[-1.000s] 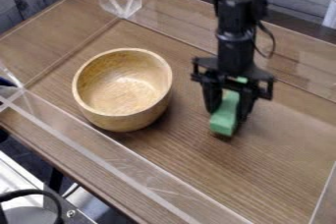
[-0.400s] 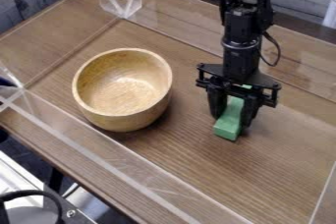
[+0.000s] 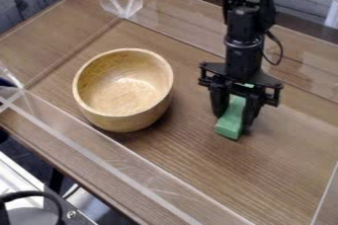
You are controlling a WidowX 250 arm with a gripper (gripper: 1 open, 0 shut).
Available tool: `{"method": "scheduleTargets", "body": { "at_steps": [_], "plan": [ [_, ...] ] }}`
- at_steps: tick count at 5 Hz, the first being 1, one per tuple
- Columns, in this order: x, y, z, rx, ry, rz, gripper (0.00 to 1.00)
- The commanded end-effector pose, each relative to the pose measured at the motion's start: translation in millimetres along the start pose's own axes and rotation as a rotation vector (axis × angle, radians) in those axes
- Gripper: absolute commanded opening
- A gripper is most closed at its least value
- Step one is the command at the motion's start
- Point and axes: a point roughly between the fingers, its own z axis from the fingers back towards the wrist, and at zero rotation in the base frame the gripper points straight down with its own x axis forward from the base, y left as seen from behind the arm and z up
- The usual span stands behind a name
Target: Remove the green block from inside the brown bowl and put it on the table
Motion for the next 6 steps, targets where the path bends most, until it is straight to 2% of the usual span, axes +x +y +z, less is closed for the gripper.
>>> {"method": "scheduleTargets", "body": {
  "at_steps": [1, 6],
  "plan": [
    [12.2, -1.0, 13.9, -0.003, -0.053, -0.007, 0.00],
    [20.0, 6.7, 4.6, 0.014, -0.044, -0.009, 0.00]
  ]
}}
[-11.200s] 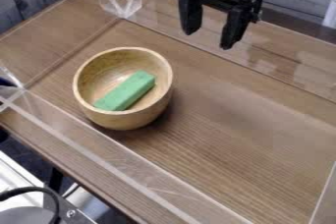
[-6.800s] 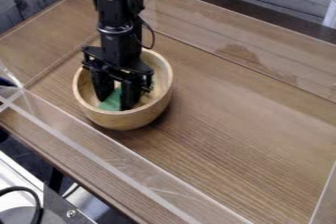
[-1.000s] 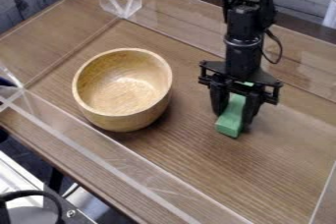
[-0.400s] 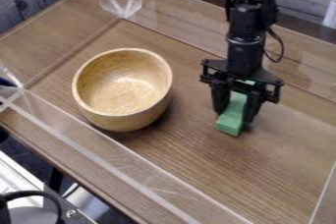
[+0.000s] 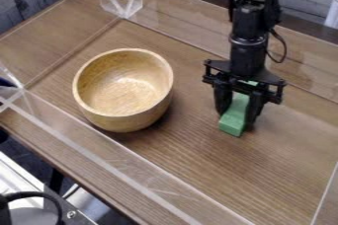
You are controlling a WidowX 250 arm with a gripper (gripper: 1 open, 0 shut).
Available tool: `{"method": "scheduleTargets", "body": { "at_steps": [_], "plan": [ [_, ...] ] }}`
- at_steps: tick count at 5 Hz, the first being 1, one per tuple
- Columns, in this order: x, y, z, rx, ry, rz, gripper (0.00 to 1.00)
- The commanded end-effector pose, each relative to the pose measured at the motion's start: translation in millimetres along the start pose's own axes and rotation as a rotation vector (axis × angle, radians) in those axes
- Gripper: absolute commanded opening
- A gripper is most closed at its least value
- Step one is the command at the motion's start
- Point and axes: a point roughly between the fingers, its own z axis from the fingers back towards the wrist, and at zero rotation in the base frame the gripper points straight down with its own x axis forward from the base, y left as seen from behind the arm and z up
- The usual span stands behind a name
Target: Remove the green block from inside the brown bowl and put it on the table
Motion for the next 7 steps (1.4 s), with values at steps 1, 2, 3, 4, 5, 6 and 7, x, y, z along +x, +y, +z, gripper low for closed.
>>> {"method": "scheduleTargets", "body": {
  "at_steps": [1, 2, 3, 4, 5, 6, 7],
  "plan": [
    [10.0, 3, 5.6, 0.003, -0.040, -0.009, 0.00],
    [10.9, 5, 3.5, 0.005, -0.038, -0.010, 0.00],
    [11.6, 7, 1.5, 0.007, -0.035, -0.011, 0.00],
    [12.2, 9, 0.1, 0.008, -0.033, -0.012, 0.00],
    [11.4, 10, 1.9, 0.009, -0.029, -0.008, 1.00],
    [10.4, 12, 4.3, 0.007, -0.025, -0.004, 1.00],
    [9.1, 13, 8.3, 0.003, -0.024, 0.000, 1.00]
  ]
}}
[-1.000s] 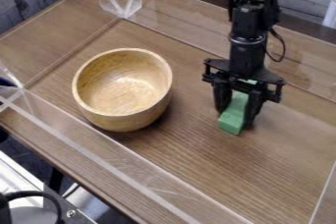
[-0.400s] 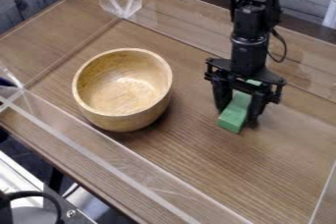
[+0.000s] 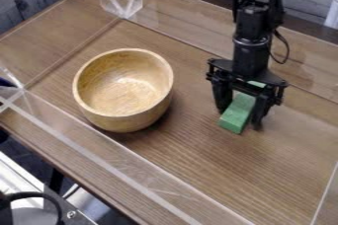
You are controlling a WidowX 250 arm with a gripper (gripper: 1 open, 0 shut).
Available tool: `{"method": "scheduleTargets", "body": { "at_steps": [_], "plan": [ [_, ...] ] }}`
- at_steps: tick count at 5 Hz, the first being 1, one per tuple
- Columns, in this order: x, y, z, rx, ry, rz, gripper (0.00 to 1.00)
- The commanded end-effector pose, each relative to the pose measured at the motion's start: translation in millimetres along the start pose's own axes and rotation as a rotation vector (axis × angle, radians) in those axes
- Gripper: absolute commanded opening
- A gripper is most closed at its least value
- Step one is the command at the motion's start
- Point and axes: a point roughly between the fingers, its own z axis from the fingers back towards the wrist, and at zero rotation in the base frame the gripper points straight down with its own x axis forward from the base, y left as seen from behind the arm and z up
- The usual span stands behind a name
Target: Remove the green block from inside the brown bowl and put it on the table
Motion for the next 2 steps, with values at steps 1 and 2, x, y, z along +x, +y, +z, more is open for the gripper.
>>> {"method": "scheduleTargets", "body": {
  "at_steps": [1, 2],
  "plan": [
    [2.2, 5.0, 14.8, -0.005, -0.035, 0.008, 1.00],
    [1.0, 6.9, 19.0, -0.009, -0.035, 0.012, 1.00]
  ]
}}
